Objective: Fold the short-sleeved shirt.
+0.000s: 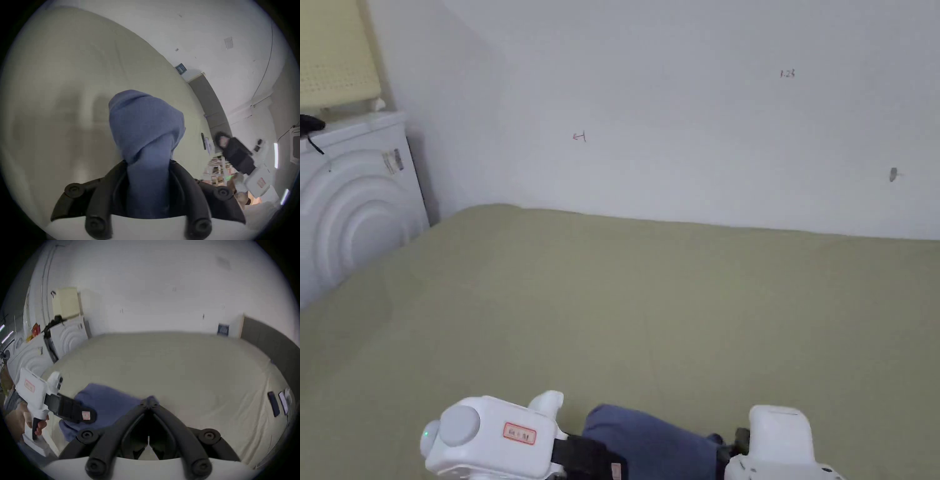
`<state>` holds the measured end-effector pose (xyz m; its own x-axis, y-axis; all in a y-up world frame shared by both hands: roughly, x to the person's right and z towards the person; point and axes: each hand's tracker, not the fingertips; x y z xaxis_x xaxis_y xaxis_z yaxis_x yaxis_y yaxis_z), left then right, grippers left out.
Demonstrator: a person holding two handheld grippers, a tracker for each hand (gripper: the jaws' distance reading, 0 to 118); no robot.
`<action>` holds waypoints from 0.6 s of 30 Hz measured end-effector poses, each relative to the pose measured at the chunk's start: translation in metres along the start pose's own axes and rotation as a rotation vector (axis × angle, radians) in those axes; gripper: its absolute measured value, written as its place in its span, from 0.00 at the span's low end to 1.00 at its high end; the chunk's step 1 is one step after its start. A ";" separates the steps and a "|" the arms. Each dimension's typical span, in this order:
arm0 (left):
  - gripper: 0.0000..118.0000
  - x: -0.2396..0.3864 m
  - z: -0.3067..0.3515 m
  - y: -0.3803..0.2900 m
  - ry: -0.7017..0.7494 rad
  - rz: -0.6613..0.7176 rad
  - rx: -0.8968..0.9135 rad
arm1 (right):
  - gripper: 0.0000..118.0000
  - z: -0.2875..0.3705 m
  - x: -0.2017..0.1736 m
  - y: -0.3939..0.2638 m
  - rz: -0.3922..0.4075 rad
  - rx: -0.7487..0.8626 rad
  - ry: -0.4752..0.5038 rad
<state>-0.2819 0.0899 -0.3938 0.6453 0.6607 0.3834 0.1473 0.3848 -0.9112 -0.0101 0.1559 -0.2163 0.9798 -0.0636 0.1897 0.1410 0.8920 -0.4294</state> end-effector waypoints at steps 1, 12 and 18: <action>0.26 -0.012 0.019 0.007 0.025 -0.002 0.020 | 0.00 0.002 -0.018 0.006 0.010 0.042 -0.016; 0.26 -0.158 0.196 0.057 0.347 0.034 0.062 | 0.00 0.003 -0.191 0.017 -0.008 0.198 -0.012; 0.26 -0.225 0.250 0.055 0.463 0.117 0.072 | 0.00 -0.008 -0.230 -0.010 0.029 0.147 0.077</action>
<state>-0.6063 0.1229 -0.4924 0.9228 0.3521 0.1564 0.0119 0.3797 -0.9250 -0.2360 0.1575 -0.2630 0.9919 -0.0660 0.1087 0.0960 0.9494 -0.2991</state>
